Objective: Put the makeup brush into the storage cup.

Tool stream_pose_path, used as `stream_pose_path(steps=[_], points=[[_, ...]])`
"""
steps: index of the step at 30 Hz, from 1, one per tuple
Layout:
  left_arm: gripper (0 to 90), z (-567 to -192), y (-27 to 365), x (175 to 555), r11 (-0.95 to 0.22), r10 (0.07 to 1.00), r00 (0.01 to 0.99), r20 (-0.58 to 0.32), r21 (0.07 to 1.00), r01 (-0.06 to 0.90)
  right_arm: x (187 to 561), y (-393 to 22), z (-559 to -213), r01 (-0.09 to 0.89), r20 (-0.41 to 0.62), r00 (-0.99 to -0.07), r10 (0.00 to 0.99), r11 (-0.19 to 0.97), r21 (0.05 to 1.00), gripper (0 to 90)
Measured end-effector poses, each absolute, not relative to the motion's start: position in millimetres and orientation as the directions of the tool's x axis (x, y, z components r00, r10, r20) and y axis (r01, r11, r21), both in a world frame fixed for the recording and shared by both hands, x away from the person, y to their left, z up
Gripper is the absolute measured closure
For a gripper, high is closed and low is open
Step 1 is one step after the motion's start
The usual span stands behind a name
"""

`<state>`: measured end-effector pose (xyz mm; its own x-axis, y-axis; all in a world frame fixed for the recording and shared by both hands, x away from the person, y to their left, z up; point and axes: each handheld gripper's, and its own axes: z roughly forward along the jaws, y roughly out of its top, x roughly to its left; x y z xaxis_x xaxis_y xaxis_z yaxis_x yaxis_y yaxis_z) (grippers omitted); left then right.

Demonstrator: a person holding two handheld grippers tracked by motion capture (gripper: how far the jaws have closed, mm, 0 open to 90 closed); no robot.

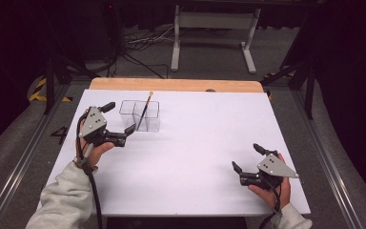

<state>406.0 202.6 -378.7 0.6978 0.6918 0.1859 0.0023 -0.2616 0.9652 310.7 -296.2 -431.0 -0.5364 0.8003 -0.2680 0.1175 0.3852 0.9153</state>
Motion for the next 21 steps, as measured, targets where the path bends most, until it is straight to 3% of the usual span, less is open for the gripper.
stream_pose_path(steps=[21], points=[[2.1, -393, 211, 373, -0.282, 0.68, 0.704, 0.207, 0.959, -0.009, 310, -295, -430, 0.106, -0.275, -0.539, 0.796, 0.388, 0.915, 8.3]])
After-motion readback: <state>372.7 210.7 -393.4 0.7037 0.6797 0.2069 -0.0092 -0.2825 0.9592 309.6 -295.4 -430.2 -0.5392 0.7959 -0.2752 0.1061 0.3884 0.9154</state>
